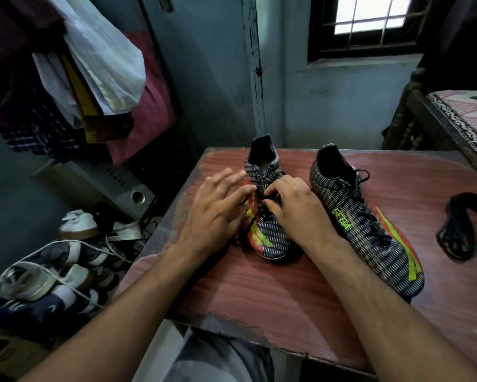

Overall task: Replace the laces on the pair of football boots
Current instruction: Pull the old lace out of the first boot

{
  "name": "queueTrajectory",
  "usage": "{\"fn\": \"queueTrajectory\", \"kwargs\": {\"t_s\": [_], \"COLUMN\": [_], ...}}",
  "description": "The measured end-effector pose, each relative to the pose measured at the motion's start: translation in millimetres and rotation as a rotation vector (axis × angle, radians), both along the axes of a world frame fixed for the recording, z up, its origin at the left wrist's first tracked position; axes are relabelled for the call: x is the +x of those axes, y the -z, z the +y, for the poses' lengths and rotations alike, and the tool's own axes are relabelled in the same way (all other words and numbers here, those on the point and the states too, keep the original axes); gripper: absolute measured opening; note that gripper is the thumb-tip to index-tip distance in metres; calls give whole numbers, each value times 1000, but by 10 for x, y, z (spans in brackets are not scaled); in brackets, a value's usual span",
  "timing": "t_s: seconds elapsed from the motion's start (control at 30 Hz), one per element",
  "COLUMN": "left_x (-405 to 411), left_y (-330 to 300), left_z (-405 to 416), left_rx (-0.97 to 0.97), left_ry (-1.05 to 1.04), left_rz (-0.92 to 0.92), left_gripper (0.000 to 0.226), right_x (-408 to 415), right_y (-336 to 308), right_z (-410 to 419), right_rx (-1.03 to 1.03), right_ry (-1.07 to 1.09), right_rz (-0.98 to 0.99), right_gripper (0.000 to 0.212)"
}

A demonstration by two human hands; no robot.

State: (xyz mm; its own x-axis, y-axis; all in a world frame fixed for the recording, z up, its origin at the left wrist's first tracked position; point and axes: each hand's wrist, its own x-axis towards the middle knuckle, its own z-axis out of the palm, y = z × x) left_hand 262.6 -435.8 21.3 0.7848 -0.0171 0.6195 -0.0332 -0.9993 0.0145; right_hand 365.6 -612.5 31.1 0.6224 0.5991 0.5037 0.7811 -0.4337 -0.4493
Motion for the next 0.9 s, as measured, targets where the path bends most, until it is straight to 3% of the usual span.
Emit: {"fn": "queueTrajectory", "kwargs": {"t_s": [0.2, 0.37, 0.57, 0.9], "left_x": [110, 192, 152, 117], "left_y": [103, 150, 90, 44], "left_z": [-177, -175, -205, -273], "left_rx": [-226, -208, -229, -193], "left_ry": [109, 13, 18, -72], "left_rz": [35, -46, -22, 16], "left_gripper": [28, 22, 24, 15], "right_x": [21, 37, 15, 39], "right_y": [21, 72, 136, 134], "right_z": [6, 7, 48, 34], "right_rx": [-76, 0, 66, 140], "right_ry": [0, -22, -50, -171], "right_rz": [14, -36, -4, 105], "right_gripper": [10, 7, 27, 7]}}
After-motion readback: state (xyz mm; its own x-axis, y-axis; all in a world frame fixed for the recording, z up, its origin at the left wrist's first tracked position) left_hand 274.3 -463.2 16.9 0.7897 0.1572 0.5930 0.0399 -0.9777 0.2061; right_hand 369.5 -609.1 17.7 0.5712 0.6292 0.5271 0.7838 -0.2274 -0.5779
